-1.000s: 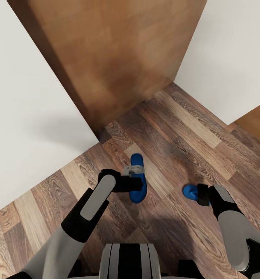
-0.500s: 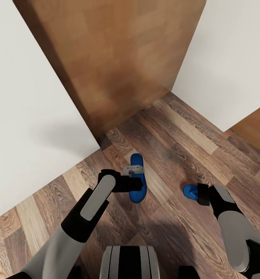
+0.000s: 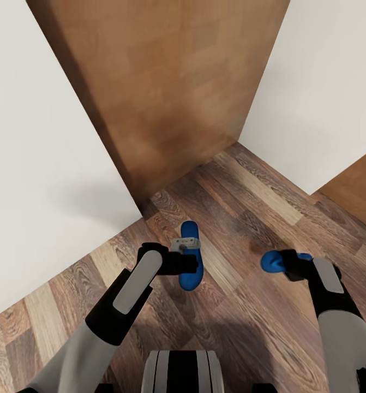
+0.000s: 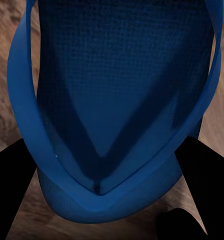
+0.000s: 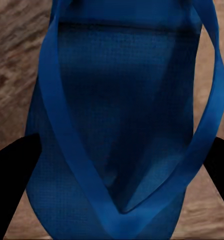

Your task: In the bedroom, move the book from the bed onto either nightstand, and place the two sandals side by side next to the bed.

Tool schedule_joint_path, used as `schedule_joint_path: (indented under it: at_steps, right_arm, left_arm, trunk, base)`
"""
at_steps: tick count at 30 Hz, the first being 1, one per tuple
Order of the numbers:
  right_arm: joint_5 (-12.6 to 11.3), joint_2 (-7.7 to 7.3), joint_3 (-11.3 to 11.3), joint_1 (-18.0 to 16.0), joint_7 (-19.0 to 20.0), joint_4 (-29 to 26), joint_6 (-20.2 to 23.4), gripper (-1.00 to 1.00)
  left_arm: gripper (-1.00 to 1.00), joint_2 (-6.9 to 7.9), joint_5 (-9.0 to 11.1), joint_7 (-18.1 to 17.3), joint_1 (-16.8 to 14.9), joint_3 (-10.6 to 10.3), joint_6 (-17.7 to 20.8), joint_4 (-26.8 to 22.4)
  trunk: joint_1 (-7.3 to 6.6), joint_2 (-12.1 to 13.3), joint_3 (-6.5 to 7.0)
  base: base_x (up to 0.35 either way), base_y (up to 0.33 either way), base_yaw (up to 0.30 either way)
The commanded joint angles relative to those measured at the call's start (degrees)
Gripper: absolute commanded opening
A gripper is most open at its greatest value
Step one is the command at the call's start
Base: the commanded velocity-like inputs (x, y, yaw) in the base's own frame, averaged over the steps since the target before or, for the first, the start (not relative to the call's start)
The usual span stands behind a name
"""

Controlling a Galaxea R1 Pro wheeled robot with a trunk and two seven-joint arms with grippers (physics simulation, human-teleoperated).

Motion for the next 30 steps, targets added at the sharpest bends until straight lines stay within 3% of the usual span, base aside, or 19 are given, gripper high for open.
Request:
schedule_joint_path:
  at_steps: [1,7,11,12,13,16,18,21,25,27,30]
  right_arm:
    - [1.9,-0.10,0.7,1.1,-0.2,-2.8,3.0,-1.00]
    - [8.8,-1.20,2.1,4.7,3.6,-10.5,10.5,-1.00]
    - [13.3,-3.33,3.2,7.3,10.1,-14.6,14.9,-1.00]
    - [15.4,-4.44,4.1,8.1,13.5,-16.4,16.7,-1.00]
    - [17.7,-5.66,5.0,8.7,16.9,-18.0,18.0,-1.00]
    - [20.8,-6.96,6.3,9.4,21.1,-19.9,19.2,-1.00]
    - [23.9,-7.84,8.0,11.2,24.8,-24.2,20.1,-1.00]
    - [26.5,-8.29,11.0,16.1,26.7,-32.5,20.4,-1.00]
    - [28.6,-8.70,12.8,19.5,27.8,-37.6,20.5,-1.00]
    - [30.4,-9.08,15.3,21.8,30.0,-40.9,20.6,-1.00]
    - [31.0,-9.67,18.0,22.5,32.4,-42.0,20.7,-1.00]
  left_arm:
    - [-1.00,0.02,0.5,0.6,0.2,0.0,-0.1,0.0]
    - [-1.00,-0.04,0.4,0.5,0.8,-0.1,-0.4,0.9]
    - [-1.00,-0.03,0.5,0.5,1.0,-0.1,-0.5,1.4]
    - [-1.00,-0.05,0.3,0.5,1.5,-0.1,-0.5,1.6]
    - [-1.00,-0.07,-0.3,0.5,2.5,-0.1,-0.6,1.5]
    - [-1.00,-0.09,-2.1,0.5,4.5,-0.1,-1.1,1.0]
    - [-1.00,-0.09,-5.4,0.5,6.5,0.0,-2.6,0.5]
    - [-1.00,-0.05,-7.4,0.5,7.4,0.0,-4.0,0.3]
    - [-1.00,0.00,-8.0,0.6,8.0,0.1,-4.5,0.2]
    - [-1.00,0.34,-8.5,0.5,9.6,0.5,-4.8,-1.1]
    - [-1.00,1.51,-8.7,0.4,11.2,1.3,-4.9,-3.8]
  trunk:
    - [-0.03,0.0,0.19]
    - [-0.18,0.1,1.52]
    - [-0.29,0.1,2.41]
    - [-0.31,0.1,2.63]
    - [-0.34,0.2,2.85]
    - [-0.42,0.2,3.51]
    - [-0.47,0.2,3.96]
    - [-0.54,0.3,4.62]
    - [-0.65,0.3,5.51]
    - [-0.70,0.3,5.95]
    - [-0.78,0.4,6.64]
  base:
    - [0.000,0.000,0.000]
    - [0.000,0.000,0.000]
    - [0.000,0.000,0.000]
    - [0.000,0.000,0.000]
    - [0.000,0.000,0.000]
    - [0.000,0.000,0.000]
    - [0.000,0.000,0.000]
    - [0.000,0.000,0.000]
    - [0.000,0.000,0.000]
    - [0.000,0.000,0.000]
    - [0.000,0.000,0.027]
